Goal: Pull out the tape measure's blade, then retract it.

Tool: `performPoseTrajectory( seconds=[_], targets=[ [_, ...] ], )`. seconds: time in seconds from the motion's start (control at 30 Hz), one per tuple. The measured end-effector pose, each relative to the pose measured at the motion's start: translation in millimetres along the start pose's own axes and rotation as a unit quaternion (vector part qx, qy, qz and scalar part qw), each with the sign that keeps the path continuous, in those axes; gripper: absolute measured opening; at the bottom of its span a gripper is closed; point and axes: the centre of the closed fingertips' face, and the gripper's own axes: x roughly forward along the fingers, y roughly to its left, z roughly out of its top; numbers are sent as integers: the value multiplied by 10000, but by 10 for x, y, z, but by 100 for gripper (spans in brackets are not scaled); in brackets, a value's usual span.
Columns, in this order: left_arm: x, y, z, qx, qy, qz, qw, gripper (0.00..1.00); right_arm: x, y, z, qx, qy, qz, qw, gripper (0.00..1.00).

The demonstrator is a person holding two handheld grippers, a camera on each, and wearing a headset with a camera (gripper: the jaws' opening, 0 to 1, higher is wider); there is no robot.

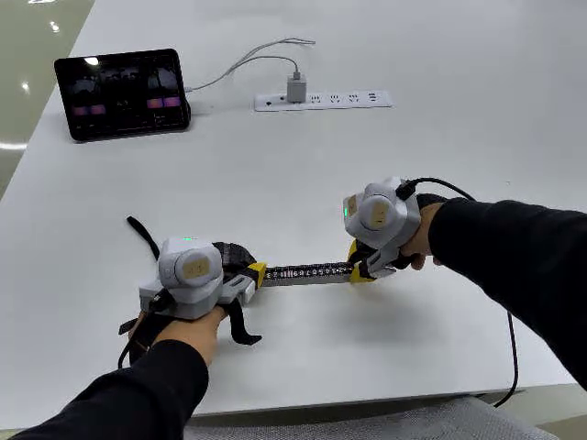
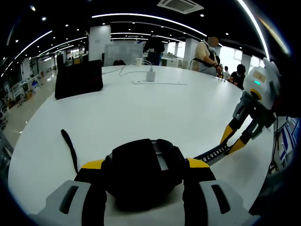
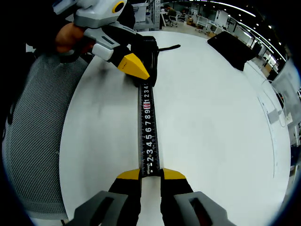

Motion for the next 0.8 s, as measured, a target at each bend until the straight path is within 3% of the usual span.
performPoseTrajectory(
  seconds=[0.8],
  targets=[
    [5,-2,-2,2,23,-31,10000,61,47,16,105,19,-62,2,10000,12]
  ],
)
